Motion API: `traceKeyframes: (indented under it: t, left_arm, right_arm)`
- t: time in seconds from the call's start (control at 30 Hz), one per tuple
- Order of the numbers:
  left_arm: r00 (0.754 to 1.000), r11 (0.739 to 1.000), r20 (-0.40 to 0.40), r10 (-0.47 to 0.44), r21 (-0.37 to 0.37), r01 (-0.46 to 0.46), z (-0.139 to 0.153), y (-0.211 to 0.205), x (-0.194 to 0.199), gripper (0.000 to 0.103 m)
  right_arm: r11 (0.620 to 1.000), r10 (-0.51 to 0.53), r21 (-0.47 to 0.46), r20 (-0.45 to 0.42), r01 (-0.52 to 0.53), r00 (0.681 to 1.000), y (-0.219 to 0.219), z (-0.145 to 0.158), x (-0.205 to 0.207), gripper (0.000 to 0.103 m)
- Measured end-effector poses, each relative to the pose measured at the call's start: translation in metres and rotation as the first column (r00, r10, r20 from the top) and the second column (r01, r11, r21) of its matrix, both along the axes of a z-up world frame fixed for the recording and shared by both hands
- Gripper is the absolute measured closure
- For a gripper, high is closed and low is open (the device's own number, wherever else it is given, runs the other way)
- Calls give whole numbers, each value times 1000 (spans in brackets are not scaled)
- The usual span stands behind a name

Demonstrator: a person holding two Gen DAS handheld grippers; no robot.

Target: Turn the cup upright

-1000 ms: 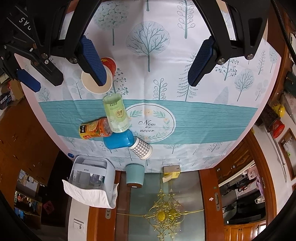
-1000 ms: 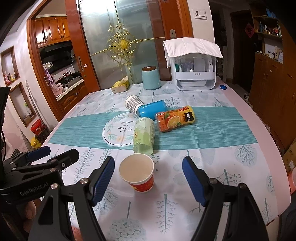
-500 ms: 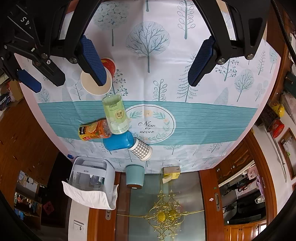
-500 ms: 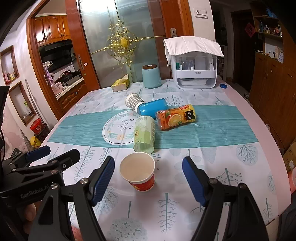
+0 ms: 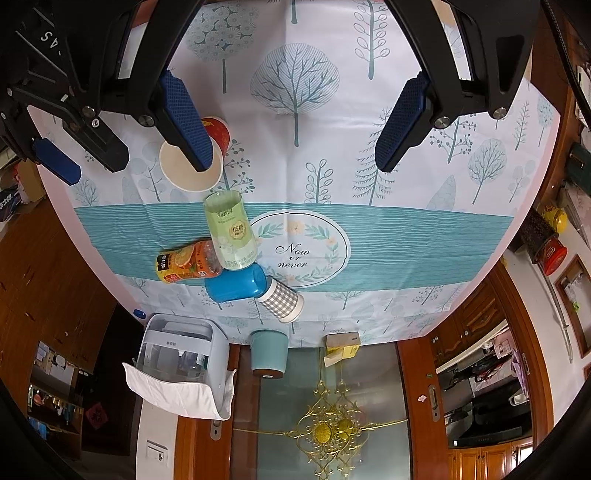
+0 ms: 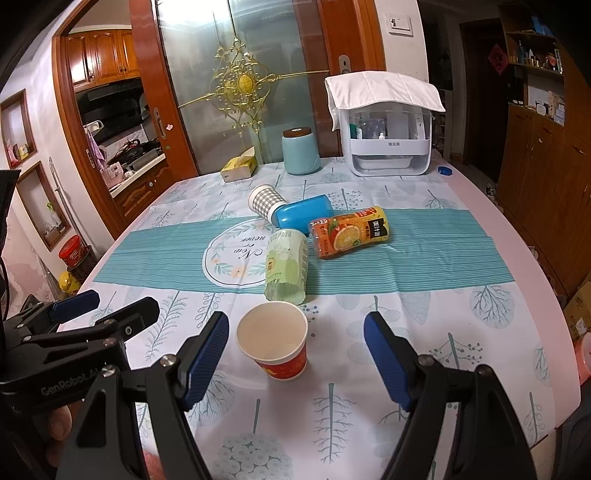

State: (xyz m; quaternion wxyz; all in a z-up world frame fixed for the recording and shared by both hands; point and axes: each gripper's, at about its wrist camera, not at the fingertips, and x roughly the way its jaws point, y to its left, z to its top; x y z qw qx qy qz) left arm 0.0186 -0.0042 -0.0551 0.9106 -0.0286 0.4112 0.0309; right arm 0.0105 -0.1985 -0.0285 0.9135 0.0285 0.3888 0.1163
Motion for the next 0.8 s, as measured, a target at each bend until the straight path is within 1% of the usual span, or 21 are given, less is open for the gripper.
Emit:
traceKeyframes:
  t: [0.8]
  left_arm:
    - [1000,1000,-2,0,1,0,-2,1,-1,15]
  right_arm:
    - [1000,-4,-4,-12,4,1000,0,-4,-1,27]
